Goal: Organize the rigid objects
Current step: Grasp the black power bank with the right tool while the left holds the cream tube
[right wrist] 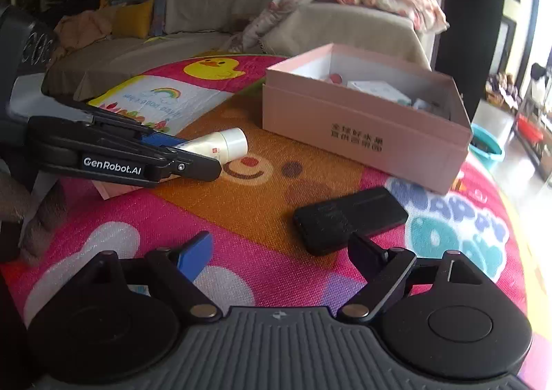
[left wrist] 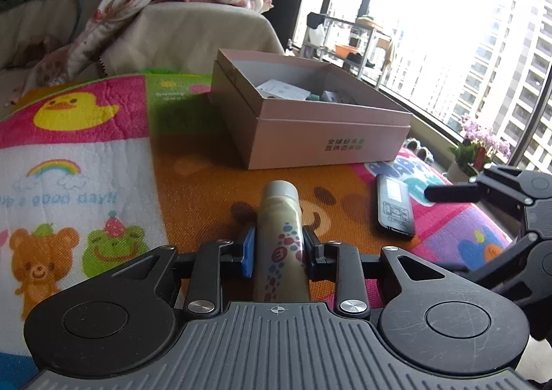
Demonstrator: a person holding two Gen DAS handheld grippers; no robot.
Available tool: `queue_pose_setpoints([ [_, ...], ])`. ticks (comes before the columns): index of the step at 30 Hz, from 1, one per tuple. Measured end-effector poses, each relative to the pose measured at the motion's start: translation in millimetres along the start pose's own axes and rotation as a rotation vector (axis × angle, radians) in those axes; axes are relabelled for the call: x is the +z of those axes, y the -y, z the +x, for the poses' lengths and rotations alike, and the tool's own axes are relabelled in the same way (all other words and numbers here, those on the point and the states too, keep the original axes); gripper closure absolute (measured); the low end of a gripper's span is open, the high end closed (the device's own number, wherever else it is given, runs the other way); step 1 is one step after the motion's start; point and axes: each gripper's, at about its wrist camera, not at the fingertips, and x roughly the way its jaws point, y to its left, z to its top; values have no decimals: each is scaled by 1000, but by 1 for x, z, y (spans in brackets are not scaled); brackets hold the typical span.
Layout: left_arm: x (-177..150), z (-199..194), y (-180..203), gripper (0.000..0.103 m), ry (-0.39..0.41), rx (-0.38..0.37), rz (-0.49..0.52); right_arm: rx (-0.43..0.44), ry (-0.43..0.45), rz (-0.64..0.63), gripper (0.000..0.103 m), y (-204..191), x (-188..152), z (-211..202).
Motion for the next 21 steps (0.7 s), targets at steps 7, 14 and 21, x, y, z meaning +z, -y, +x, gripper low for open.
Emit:
queue_pose_setpoints([
  [7,0,0,2,72,3,9,10,-54,-6,-99,15,25,5,14],
  [14,0,0,4,72,5,16,19,86,-74,165,11,72,13,44],
  [21,-1,0,4,72,6,18,21,-28,-83,262,13,49,7,33],
])
